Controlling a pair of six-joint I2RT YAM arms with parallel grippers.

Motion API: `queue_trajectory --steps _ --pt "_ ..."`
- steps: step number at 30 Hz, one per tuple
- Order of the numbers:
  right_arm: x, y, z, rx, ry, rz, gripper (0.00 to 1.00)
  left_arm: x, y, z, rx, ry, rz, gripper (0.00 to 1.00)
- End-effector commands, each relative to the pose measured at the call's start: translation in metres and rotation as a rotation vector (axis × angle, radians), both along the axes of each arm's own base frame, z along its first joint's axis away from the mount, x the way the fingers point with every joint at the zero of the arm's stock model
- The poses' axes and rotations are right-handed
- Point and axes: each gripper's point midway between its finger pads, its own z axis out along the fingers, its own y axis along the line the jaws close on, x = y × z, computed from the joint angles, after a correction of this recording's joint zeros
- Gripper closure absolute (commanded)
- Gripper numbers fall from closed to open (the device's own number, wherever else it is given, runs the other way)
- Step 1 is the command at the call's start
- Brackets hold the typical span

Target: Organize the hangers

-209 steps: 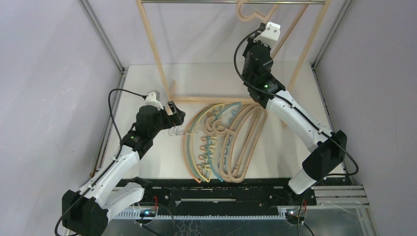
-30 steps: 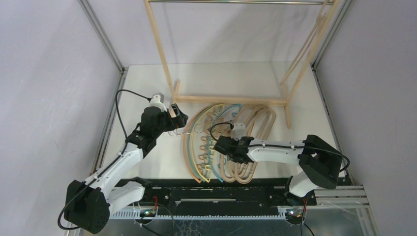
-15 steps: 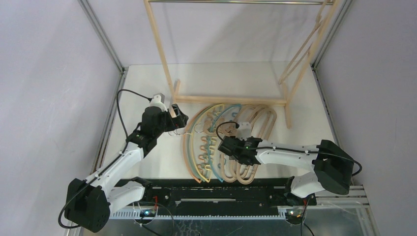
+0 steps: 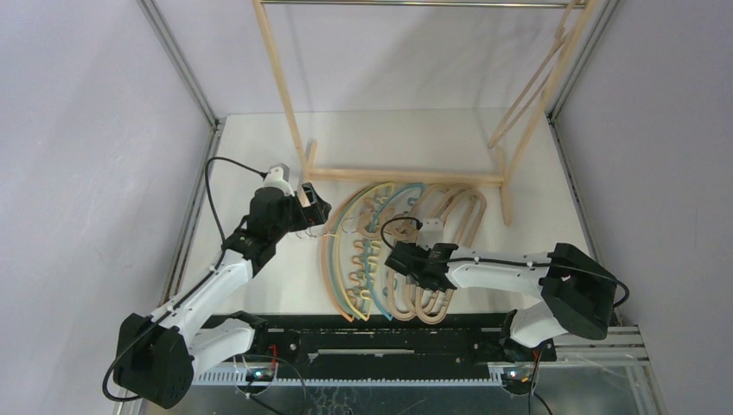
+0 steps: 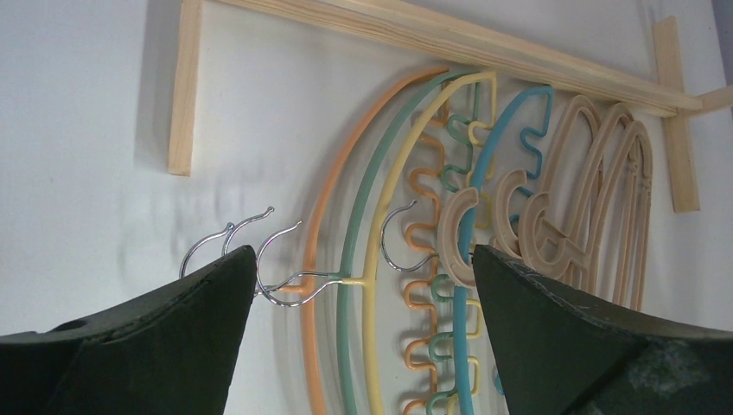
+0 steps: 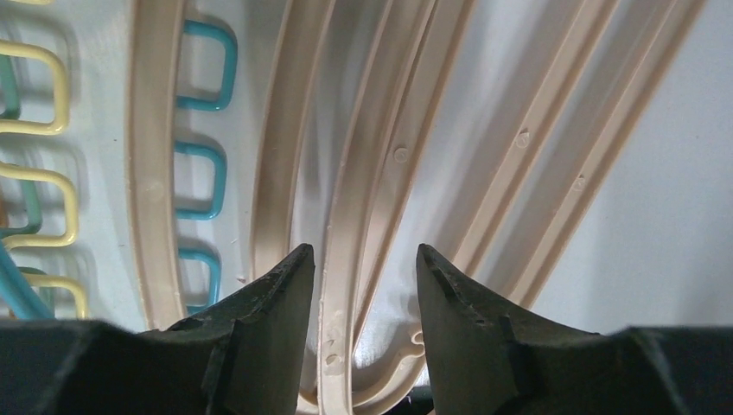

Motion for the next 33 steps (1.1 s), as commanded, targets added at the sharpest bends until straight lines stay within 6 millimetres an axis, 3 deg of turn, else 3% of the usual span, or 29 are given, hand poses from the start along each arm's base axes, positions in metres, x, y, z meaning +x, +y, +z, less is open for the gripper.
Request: queue_trajectory --steps 1,8,10,13,14,24,29,33 --pt "0.002 0.000 -0.012 0.017 0.021 -0.017 0.46 0.003 -0.006 0.006 -0.025 -0.029 -0.013 0.01" --pt "0.000 -0.001 -0.027 -0.002 0.051 -0.007 0.56 0.002 -0.005 0.007 -0.021 -0.034 -0.011 0.01" --pt "0.000 -0.002 -0.028 -0.005 0.054 -0.005 0.66 0.002 -0.005 0.007 -0.022 -0.033 -0.012 0.01" --pt "-0.001 -0.003 -0.024 -0.001 0.052 -0.003 0.95 0.003 -0.005 0.008 -0.024 -0.035 -0.012 0.00" --pt "-0.001 -0.003 -0.021 -0.001 0.049 -0.002 0.99 0.003 -0.005 0.008 -0.024 -0.035 -0.011 0.01" --pt "-0.003 -0.004 0.051 0.017 -0.054 0.017 1.00 0.003 -0.005 0.013 -0.030 -0.046 -0.010 0.01" --pt "-0.005 0.015 0.086 0.103 -0.090 0.077 1.00 0.002 -0.004 0.017 -0.031 -0.055 -0.009 0.01" --pt "0.006 0.043 0.127 0.195 -0.156 0.158 1.00 0.001 -0.004 0.017 -0.032 -0.057 -0.007 0.00"
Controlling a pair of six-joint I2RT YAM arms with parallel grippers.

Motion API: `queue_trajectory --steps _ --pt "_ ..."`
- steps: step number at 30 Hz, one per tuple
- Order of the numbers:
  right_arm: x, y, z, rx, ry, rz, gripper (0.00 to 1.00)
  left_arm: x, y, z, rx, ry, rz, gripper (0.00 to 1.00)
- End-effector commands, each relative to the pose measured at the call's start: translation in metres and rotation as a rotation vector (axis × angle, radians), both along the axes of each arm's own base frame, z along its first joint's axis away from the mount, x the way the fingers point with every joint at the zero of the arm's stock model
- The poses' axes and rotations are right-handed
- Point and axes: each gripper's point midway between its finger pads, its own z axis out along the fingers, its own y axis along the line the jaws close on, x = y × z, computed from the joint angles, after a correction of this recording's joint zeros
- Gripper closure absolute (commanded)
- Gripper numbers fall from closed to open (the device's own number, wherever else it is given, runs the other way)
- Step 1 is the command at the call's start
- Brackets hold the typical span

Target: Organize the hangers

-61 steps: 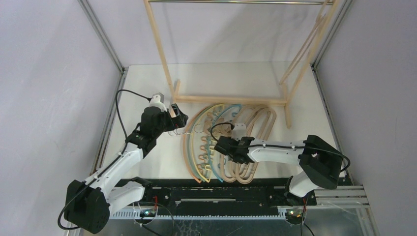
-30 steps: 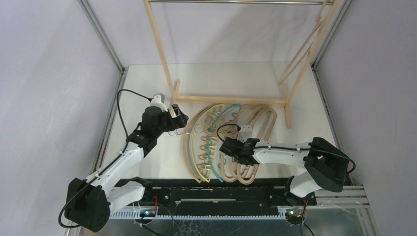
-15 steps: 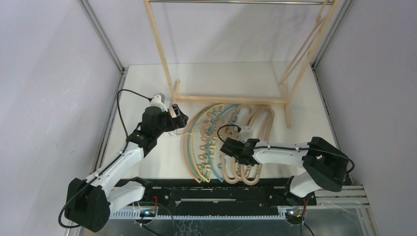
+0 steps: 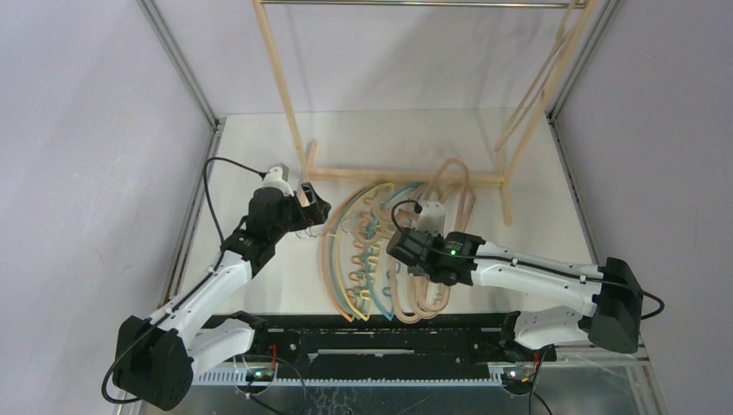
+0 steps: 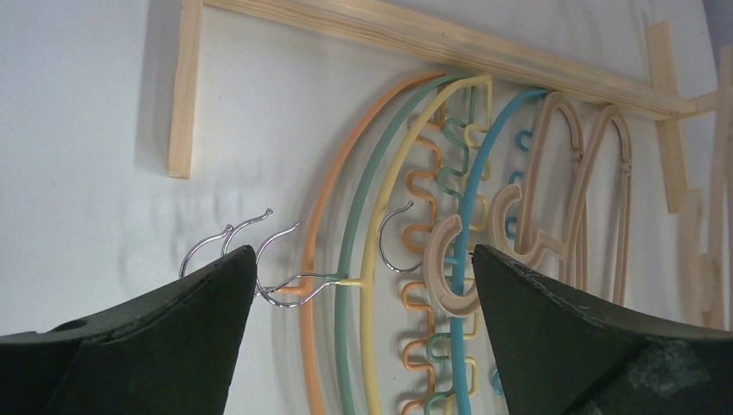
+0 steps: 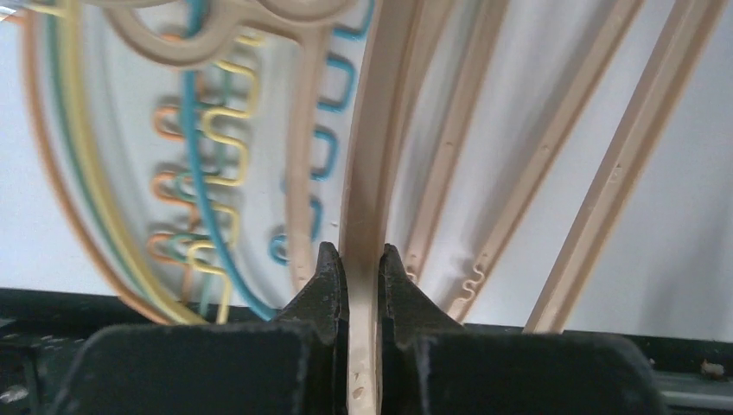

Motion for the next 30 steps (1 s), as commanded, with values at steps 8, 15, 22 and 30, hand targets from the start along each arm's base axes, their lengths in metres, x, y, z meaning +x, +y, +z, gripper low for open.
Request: queue_trajectory --steps 8,15,22,30 --pt "0.065 0.074 0.149 0.223 -0.318 0.163 1.00 0.001 -0.004 0.021 -0.044 -0.064 -0.006 0.00" --pt "0.126 0.089 0.247 0.295 -0.562 0.101 1.00 -0.001 -0.006 0.026 -0.056 -0.077 -0.018 0.00" --pt "0.172 0.087 0.312 0.344 -0.708 0.021 1.00 -0.004 -0.005 0.033 -0.057 -0.090 -0.022 0.00" --pt "0.213 0.079 0.342 0.317 -0.780 -0.054 1.00 -0.006 -0.006 0.041 -0.066 -0.106 -0.028 0.01"
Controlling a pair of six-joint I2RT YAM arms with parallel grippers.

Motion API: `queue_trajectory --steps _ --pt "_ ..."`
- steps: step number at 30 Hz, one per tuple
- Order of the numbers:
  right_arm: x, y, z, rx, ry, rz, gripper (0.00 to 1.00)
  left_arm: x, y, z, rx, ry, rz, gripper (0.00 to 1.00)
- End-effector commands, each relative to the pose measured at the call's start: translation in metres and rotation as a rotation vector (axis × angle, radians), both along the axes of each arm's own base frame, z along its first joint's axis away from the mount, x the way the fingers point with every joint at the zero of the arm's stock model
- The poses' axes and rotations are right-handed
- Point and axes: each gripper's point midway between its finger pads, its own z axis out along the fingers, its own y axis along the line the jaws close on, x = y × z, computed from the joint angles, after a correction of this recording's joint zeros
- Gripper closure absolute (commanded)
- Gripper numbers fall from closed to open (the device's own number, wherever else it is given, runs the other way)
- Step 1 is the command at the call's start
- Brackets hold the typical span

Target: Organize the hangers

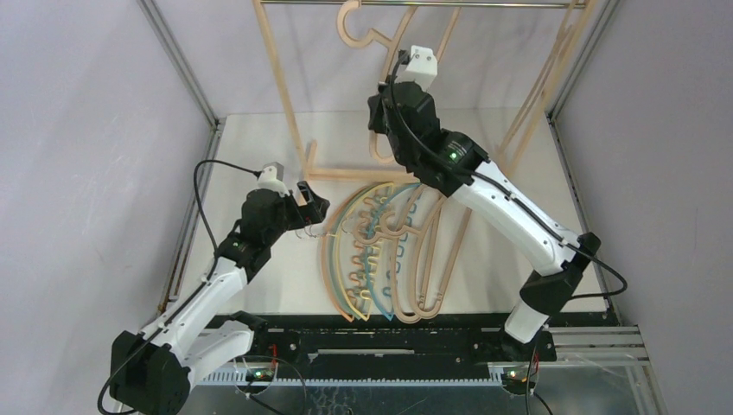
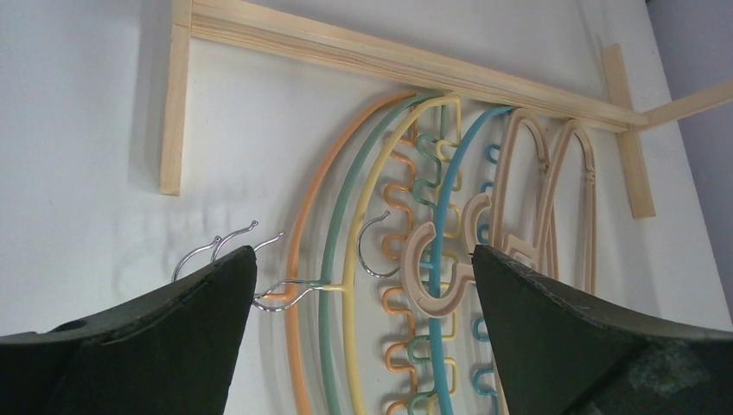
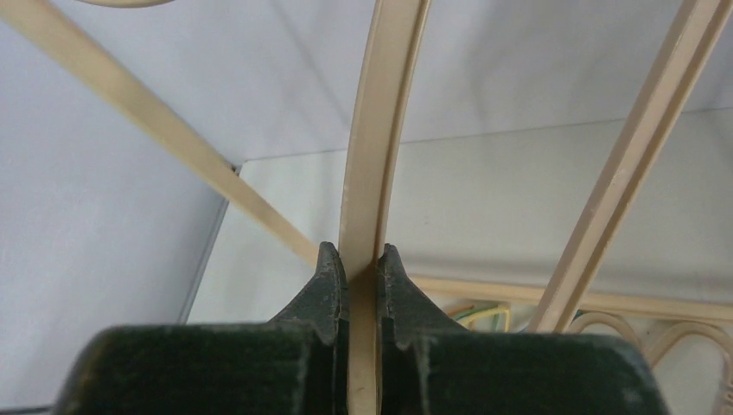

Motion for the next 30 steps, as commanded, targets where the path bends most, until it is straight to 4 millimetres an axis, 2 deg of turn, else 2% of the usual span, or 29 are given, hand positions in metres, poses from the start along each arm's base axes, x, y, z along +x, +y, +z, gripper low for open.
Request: queue_trajectory --steps 1,13,19,24,30 --pt "0.019 -0.011 0.031 0.004 -0.076 -0.059 1.00 -0.001 -0.004 0.019 -0.031 -0.045 -0.013 0.00" --pt "0.053 -0.047 0.023 -0.023 -0.049 -0.158 1.00 -0.001 -0.003 0.022 -0.027 -0.052 -0.009 0.00" --pt "0.061 -0.073 0.027 0.005 -0.047 -0.212 1.00 -0.002 -0.002 0.021 -0.026 -0.051 -0.008 0.01" --pt "0.066 -0.097 0.012 0.019 -0.010 -0.261 1.00 -0.003 -0.001 0.018 -0.021 -0.045 -0.006 0.00" --pt "0.060 -0.133 0.000 0.067 0.015 -0.322 1.00 -0.003 -0.001 0.014 -0.016 -0.036 -0.006 0.00"
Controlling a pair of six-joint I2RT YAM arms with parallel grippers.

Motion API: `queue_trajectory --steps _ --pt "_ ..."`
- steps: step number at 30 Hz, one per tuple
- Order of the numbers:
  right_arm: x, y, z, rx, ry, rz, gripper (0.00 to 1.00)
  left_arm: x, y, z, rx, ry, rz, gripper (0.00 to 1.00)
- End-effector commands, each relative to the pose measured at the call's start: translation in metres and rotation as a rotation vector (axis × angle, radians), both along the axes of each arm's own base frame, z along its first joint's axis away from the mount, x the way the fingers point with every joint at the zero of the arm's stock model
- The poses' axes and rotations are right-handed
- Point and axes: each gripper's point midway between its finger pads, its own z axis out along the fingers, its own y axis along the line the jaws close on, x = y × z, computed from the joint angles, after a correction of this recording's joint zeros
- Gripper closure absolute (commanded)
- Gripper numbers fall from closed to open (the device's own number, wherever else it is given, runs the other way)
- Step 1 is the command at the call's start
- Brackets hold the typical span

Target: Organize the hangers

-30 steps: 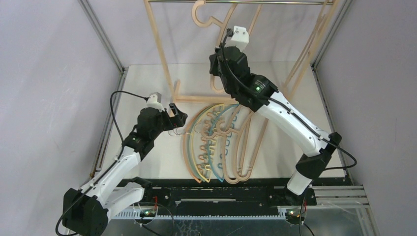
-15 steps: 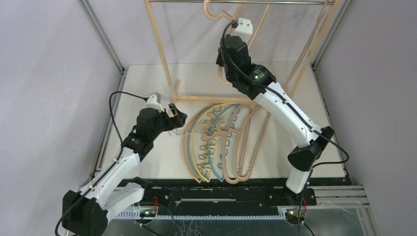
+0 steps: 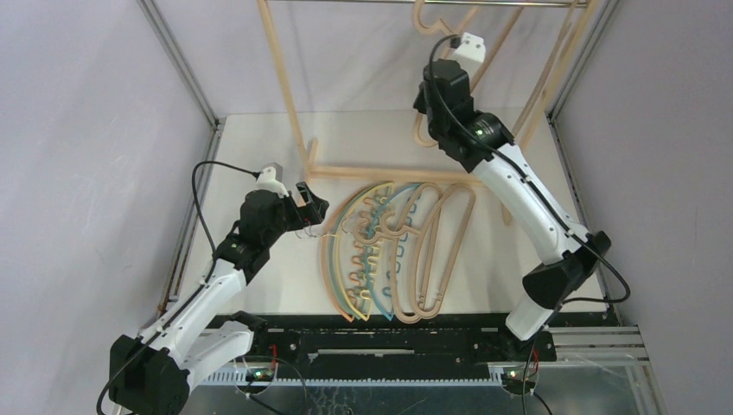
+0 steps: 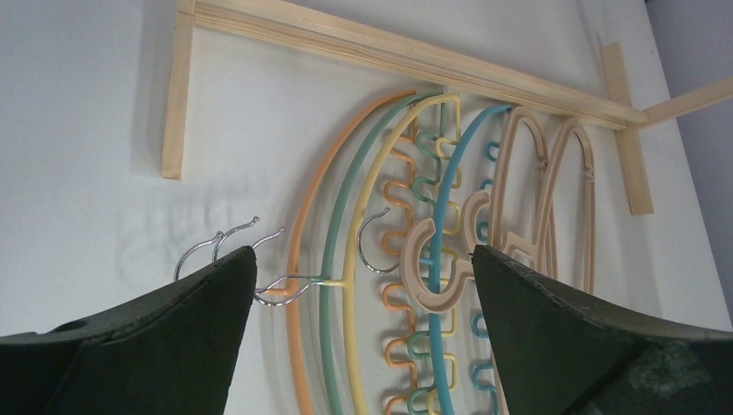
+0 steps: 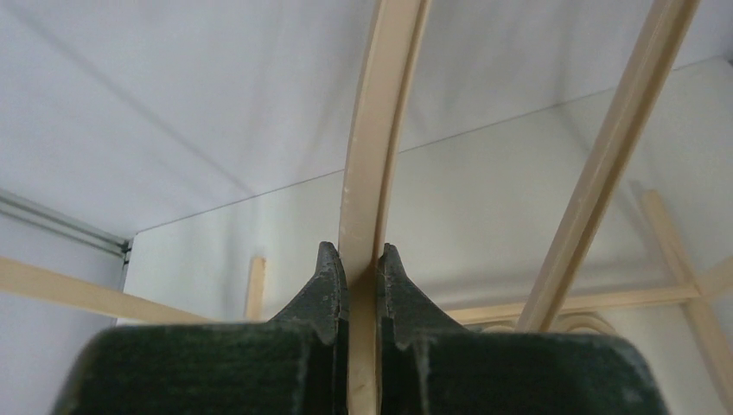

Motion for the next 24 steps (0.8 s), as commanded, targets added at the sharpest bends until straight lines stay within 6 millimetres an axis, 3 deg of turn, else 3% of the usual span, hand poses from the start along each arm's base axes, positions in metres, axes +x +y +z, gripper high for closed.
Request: queue_trajectory --steps 1,3,8,11,18,24 --pt "-0.013 -0.037 0.017 0.089 -0.041 -0.069 1.00 0.001 -0.003 0.011 -0.015 -0.033 -0.006 0.00" --pt "-0.016 -0.044 0.013 0.097 -0.033 -0.073 1.00 0.001 -0.003 0.010 -0.015 -0.029 -0.006 0.00" --pt "-0.027 -0.054 0.004 0.083 -0.020 -0.085 0.53 0.003 -0.004 0.006 -0.013 -0.020 -0.007 0.01" --pt "-0.037 -0.059 0.005 0.075 -0.022 -0.097 0.38 0.002 -0.004 0.005 -0.012 -0.016 -0.009 0.00" --pt "-0.071 -0.054 0.011 0.050 -0.039 -0.057 0.28 0.003 -0.003 0.001 -0.007 -0.010 -0.005 0.00" --pt "-0.125 -0.042 0.015 -0.017 -0.075 -0.016 0.20 0.003 -0.003 -0.001 0.000 -0.004 -0.005 0.00"
